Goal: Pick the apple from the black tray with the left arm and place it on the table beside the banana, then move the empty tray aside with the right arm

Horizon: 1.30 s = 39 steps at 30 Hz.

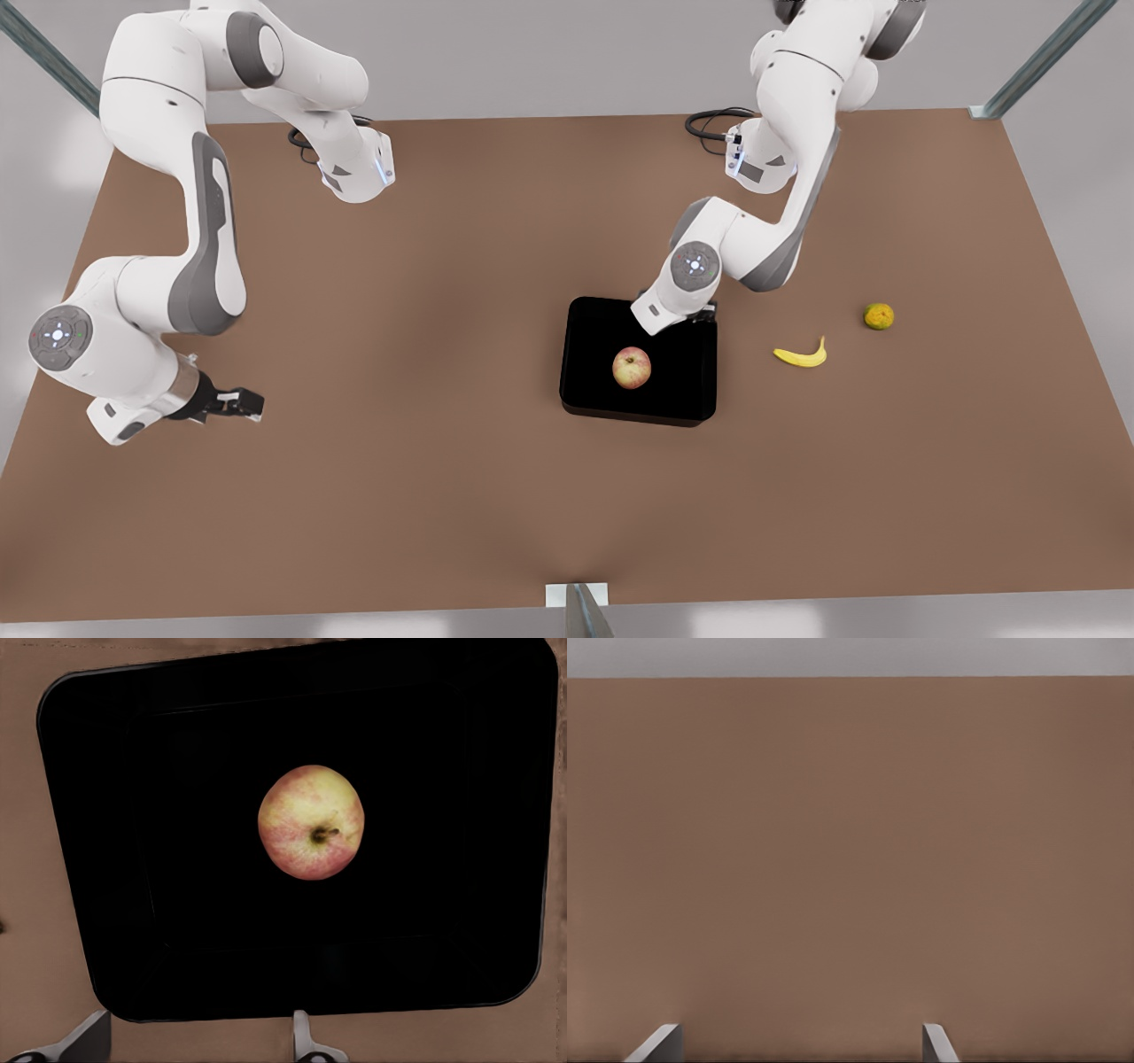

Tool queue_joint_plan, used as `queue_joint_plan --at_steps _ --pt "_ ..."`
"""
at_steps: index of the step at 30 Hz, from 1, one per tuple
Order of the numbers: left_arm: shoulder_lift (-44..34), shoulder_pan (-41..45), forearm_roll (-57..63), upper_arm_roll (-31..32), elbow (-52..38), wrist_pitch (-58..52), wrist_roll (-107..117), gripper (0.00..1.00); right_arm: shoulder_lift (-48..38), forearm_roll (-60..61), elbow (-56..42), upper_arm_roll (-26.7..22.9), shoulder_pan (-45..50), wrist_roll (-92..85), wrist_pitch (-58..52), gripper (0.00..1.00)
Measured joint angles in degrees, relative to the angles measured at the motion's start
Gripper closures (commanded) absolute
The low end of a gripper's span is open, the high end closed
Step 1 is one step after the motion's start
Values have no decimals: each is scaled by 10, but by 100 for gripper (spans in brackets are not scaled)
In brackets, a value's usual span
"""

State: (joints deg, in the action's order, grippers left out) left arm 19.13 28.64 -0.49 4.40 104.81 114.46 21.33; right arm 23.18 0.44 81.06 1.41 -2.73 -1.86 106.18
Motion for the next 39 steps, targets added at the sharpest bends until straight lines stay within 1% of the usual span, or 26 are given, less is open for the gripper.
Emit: queue_joint_plan --at_steps 3,6,10,15,19,24,39 --pt "49 -3 -3 -2 -66 34 29 0 -1 -1 -1 0 0 -1 -10 0" --pt "100 -4 8 -3 -88 63 54 0 -1 -2 -1 0 0 -2 -15 0" --pt "121 -3 14 -3 -92 100 81 0 0 -11 -1 1 1 -3 -20 0" --pt "156 12 21 -1 -134 123 115 0 0 -16 -1 1 1 -4 -22 0" --pt "167 23 37 -1 -126 133 138 0 0 -17 -1 1 1 -4 -23 0" --pt "142 24 83 -2 -64 151 160 0 0 -18 -1 1 1 -5 -24 0" --pt "156 30 75 0 -52 215 213 0 0 -19 -1 1 1 -6 -24 0"
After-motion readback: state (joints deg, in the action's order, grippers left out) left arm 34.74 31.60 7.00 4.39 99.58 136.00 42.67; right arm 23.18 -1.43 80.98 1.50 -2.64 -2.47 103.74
